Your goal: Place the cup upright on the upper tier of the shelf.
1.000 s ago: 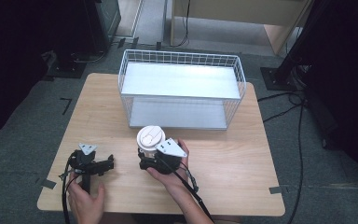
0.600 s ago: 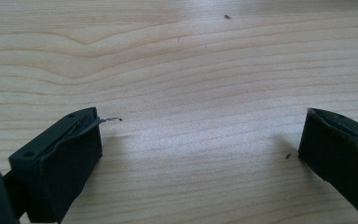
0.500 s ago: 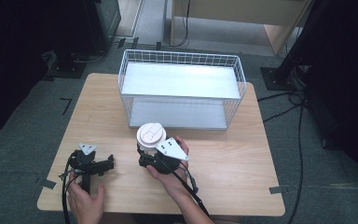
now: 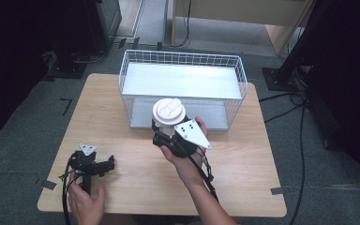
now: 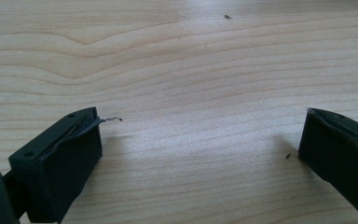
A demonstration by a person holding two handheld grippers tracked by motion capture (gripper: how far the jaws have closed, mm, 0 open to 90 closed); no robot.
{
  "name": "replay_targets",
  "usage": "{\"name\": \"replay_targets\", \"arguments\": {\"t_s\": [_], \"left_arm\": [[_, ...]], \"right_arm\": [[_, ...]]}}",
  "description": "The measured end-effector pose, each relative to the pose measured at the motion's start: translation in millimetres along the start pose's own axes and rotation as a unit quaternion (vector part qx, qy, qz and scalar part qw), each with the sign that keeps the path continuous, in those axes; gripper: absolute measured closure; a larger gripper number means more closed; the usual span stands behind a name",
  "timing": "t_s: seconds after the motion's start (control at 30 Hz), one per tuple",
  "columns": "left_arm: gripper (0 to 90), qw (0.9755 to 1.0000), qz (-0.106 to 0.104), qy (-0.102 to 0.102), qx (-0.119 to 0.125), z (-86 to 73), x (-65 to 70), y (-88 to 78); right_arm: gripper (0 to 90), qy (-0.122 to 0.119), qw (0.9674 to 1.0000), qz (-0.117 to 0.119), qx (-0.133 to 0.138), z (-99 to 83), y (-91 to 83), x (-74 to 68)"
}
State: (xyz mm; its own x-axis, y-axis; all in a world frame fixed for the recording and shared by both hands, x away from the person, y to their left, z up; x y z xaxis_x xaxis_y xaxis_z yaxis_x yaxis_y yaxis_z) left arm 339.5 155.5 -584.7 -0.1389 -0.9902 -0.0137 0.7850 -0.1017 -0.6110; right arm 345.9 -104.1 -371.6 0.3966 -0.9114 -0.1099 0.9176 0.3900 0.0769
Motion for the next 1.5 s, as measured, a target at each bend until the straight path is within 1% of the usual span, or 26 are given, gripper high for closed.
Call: {"name": "replay_targets", "arguments": {"t_s": [0.03, 0.07, 0.1, 0.13, 0.17, 0.23, 0.3, 0.43, 0.57, 0.6, 0.63, 0.7, 0.73, 0.77, 0.8, 0.83, 0.97, 1.03, 1.13, 1.17, 1.23, 1.3, 1.5], "left_arm": [[0.0, 1.0000, 0.000, 0.000, 0.000, 0.0, 0.0, 0.0], [0.0, 1.0000, 0.000, 0.000, 0.000, 0.0, 0.0, 0.0], [0.0, 1.0000, 0.000, 0.000, 0.000, 0.0, 0.0, 0.0], [0.0, 1.0000, 0.000, 0.000, 0.000, 0.0, 0.0, 0.0], [0.0, 1.0000, 0.000, 0.000, 0.000, 0.0, 0.0, 0.0], [0.0, 1.0000, 0.000, 0.000, 0.000, 0.0, 0.0, 0.0], [0.0, 1.0000, 0.000, 0.001, -0.001, -0.2, -0.2, -0.2], [0.0, 1.0000, 0.000, 0.000, -0.001, -0.1, 0.1, -0.1], [0.0, 1.0000, 0.000, 0.001, -0.001, -0.1, -0.1, -0.1], [0.0, 1.0000, 0.000, 0.001, -0.001, -0.1, -0.1, -0.1], [0.0, 1.0000, 0.000, 0.001, -0.001, -0.1, -0.2, -0.1], [0.0, 1.0000, 0.000, 0.000, 0.000, -0.1, 0.0, 0.0], [0.0, 1.0000, 0.000, 0.001, -0.001, -0.1, -0.1, -0.1], [0.0, 1.0000, 0.000, 0.001, -0.001, -0.1, -0.1, -0.1], [0.0, 1.0000, -0.001, 0.001, -0.001, -0.1, 0.0, -0.2], [0.0, 1.0000, -0.001, 0.001, -0.001, -0.1, -0.1, -0.3], [0.0, 1.0000, -0.001, 0.001, -0.002, -0.1, 0.0, -0.3], [0.0, 1.0000, -0.001, 0.001, -0.001, -0.1, 0.0, -0.2], [0.0, 1.0000, -0.001, -0.001, -0.001, 0.0, 0.1, -0.2], [0.0, 1.0000, -0.001, -0.001, -0.001, 0.0, 0.1, -0.2], [0.0, 1.0000, -0.001, -0.001, -0.001, 0.0, 0.1, -0.1], [0.0, 1.0000, -0.001, -0.001, -0.001, 0.0, 0.1, -0.2], [0.0, 1.0000, 0.000, -0.001, 0.000, 0.1, 0.1, 0.0]], "right_arm": [[16.1, 0.000, 1.0000, -0.004, 0.005, 4.9, 0.6, 2.3], [16.1, 0.000, 1.0000, -0.004, 0.005, 4.9, 0.6, 2.3], [16.0, 0.001, 0.9997, -0.014, 0.022, 19.4, 2.0, 8.9], [16.0, 0.003, 0.9993, -0.014, 0.035, 26.3, 2.8, 11.4], [16.0, 0.007, 0.9990, -0.015, 0.042, 32.1, 3.5, 13.4], [16.0, -0.002, 0.9986, -0.016, 0.049, 41.3, 6.8, 16.5], [16.0, -0.019, 0.9980, -0.026, 0.055, 51.4, 12.4, 20.5], [16.0, -0.030, 0.9964, -0.043, 0.067, 67.8, 22.9, 28.4], [15.9, -0.029, 0.9947, -0.056, 0.081, 86.2, 34.6, 36.2], [15.9, -0.029, 0.9947, -0.056, 0.081, 86.2, 34.6, 36.2], [15.9, -0.031, 0.9940, -0.063, 0.084, 94.3, 42.8, 41.6], [15.9, -0.024, 0.9935, -0.073, 0.084, 99.9, 49.9, 47.8], [15.9, -0.017, 0.9932, -0.080, 0.084, 102.8, 54.0, 51.7], [15.9, -0.017, 0.9932, -0.080, 0.084, 102.8, 54.0, 51.7], [15.8, -0.008, 0.9923, -0.093, 0.081, 107.5, 62.6, 59.2], [15.8, -0.007, 0.9919, -0.098, 0.080, 109.2, 67.5, 62.1], [15.8, -0.024, 0.9913, -0.110, 0.068, 109.2, 87.8, 71.0], [15.8, -0.022, 0.9910, -0.119, 0.058, 105.4, 97.7, 75.2], [15.8, -0.018, 0.9910, -0.125, 0.044, 98.6, 111.2, 79.6], [15.8, -0.020, 0.9906, -0.129, 0.040, 95.8, 117.0, 82.0], [15.8, -0.022, 0.9898, -0.136, 0.035, 92.7, 124.3, 85.0], [15.8, -0.024, 0.9888, -0.143, 0.036, 91.5, 132.3, 89.1], [15.8, -0.009, 0.9876, -0.154, 0.031, 91.2, 151.6, 96.2]]}}
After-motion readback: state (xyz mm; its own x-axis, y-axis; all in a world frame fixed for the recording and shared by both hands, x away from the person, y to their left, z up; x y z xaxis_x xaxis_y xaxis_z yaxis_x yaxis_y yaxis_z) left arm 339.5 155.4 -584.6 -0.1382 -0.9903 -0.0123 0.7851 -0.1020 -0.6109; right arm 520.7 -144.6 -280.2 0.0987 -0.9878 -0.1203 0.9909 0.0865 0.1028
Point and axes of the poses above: each handheld gripper's, and its own axes: y roughly forward along the jaws, z roughly out of its top, x roughly to its right, the point moved 9 cm from there along y, roughly forward along the jaws, and after that the axes turned 9 degrees about x, right-handed, at the moved point
